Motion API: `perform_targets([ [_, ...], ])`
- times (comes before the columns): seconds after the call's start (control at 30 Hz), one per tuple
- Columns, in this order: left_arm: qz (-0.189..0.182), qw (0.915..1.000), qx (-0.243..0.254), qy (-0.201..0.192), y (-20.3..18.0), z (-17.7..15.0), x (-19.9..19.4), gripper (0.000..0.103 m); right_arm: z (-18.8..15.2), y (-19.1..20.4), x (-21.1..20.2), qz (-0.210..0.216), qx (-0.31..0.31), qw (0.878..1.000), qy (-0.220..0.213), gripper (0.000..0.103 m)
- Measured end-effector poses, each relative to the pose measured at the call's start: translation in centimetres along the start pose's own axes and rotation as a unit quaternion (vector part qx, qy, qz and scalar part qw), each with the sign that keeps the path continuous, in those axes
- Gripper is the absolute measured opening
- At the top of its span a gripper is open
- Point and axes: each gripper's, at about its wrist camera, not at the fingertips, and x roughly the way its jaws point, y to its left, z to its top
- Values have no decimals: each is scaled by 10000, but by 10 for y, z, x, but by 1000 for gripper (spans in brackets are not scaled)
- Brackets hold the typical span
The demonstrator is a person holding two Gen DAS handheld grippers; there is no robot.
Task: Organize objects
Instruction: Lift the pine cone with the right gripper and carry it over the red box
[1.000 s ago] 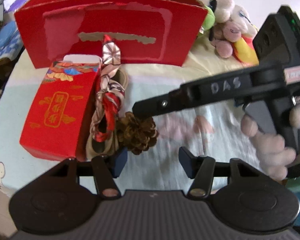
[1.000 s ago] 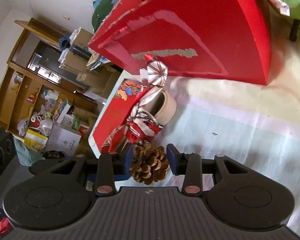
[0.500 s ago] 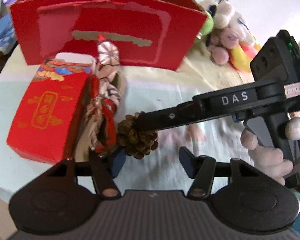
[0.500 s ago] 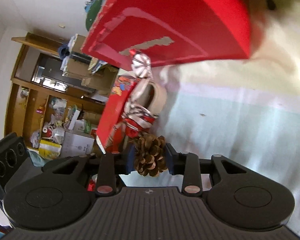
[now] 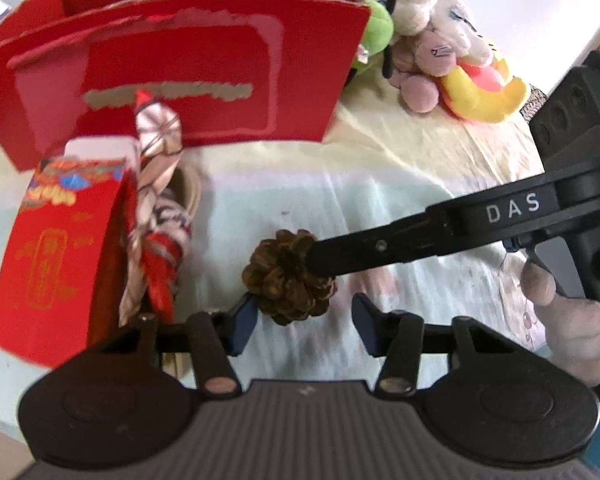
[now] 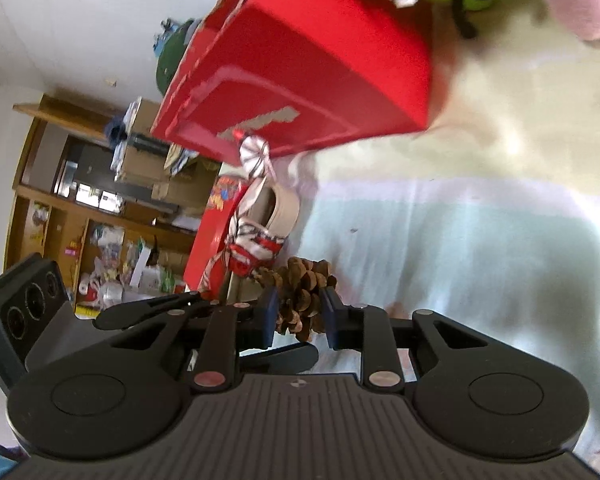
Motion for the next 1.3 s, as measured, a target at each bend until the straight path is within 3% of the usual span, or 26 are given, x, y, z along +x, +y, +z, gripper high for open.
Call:
perform_targets([
  [0.3,-304,9979,319,-468,-13,28,-22,51,7,27,-38,-73,-117,9976,-685,26],
  [0.5,-589,9913,715,-938,-11,57,-53,51,20,65,-58,-208,-393,9906,-1291,26],
  [0.8,-845,9780,1194,-1488,7,118,-87,51,75,111,-54,-525,-656,9794,-1835,26],
  [1.0,-1019,9774,1277,-1338,29,159,-69,51,127,123,-23,-1237,-898,9750,-1613,26],
  [1.17,-1272,9816,1101,-900,51,180,-35,51,148,113,1,-1690,-767,9760,-1142,26],
  [1.3,-1414,9826,1040,-603,65,180,-18,51,153,112,9,-2051,-773,9724,-803,27],
])
